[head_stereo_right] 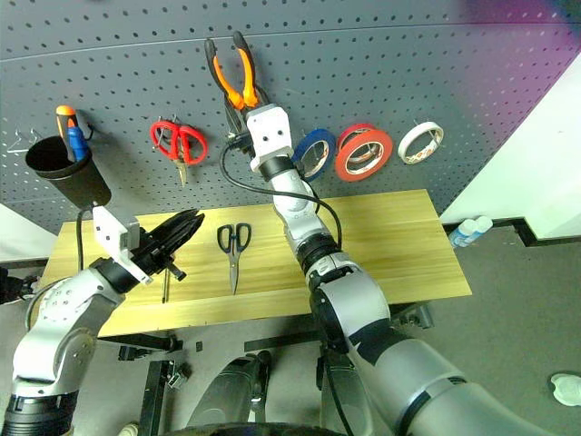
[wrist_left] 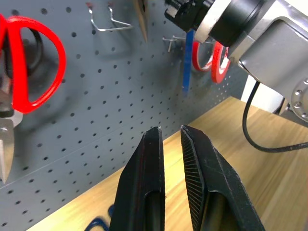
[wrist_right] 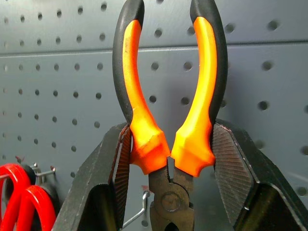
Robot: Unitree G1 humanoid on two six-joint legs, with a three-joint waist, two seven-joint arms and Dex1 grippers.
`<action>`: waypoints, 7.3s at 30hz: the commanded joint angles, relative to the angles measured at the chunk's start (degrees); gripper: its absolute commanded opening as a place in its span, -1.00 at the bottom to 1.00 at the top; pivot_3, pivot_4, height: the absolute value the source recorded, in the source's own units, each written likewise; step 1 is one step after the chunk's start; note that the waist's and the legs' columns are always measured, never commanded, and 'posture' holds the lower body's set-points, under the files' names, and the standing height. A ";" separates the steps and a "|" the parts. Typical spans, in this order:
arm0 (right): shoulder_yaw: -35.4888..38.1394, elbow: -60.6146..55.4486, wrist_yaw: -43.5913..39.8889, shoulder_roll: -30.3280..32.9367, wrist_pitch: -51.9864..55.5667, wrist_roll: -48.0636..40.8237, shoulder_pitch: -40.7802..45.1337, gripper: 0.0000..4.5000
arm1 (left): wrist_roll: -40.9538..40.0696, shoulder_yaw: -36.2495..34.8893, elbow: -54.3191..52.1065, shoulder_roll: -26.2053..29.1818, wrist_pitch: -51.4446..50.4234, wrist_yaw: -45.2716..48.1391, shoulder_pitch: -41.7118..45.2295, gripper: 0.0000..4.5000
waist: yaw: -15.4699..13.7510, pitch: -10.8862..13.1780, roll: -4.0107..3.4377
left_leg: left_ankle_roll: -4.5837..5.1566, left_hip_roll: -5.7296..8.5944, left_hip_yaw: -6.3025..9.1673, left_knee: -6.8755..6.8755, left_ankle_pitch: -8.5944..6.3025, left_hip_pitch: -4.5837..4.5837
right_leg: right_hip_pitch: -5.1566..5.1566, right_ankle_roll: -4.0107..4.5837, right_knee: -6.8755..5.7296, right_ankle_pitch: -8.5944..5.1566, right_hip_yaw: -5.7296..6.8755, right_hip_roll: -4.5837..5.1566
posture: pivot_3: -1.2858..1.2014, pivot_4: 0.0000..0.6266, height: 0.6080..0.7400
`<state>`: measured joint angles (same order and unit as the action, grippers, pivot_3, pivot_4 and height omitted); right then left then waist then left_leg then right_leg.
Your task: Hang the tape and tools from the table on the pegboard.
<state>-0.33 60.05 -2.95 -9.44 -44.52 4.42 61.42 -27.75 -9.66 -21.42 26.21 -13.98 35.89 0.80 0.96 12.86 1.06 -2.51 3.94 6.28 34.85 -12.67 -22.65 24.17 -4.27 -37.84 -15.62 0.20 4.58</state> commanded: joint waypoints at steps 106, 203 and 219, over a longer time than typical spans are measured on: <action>0.58 -12.64 0.30 1.54 76.50 -5.11 -24.05 0.37 | 5.84 -1.32 21.10 4.75 14.07 10.54 7.76 -0.71 | 3.10 -4.42 0.48 | 0.22 -0.06 -0.03 0.46 -0.12 0.51 | -0.55 0.01 -0.34 0.14 -0.05 -0.09 | 0.00 -0.75 1.00; 3.03 15.04 -1.24 2.46 83.51 -2.16 -3.84 -0.09 | 5.62 -1.69 18.04 3.71 13.73 8.62 4.68 -0.71 | 3.05 -4.91 0.30 | 0.23 -0.06 -0.04 0.40 -0.13 0.83 | -0.81 0.03 -0.34 0.14 -0.06 -0.09 | 0.03 -0.77 1.00; -0.59 6.21 -4.11 1.46 82.86 -1.14 -6.05 -0.09 | 5.38 -1.89 18.65 3.69 13.67 8.66 5.33 -0.71 | 3.05 -4.88 0.26 | 0.23 -0.06 -0.03 0.38 -0.13 0.83 | -0.80 0.03 -0.33 0.14 -0.06 -0.09 | 0.02 -0.71 1.00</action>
<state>-0.51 70.56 -7.04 -7.54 39.14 3.36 55.65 -21.82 -10.25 -1.22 29.28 -0.76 44.79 5.30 4.02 7.98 1.32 -2.28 3.88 6.25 35.23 -12.80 -21.82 23.37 -4.25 -38.16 -15.48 0.14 4.49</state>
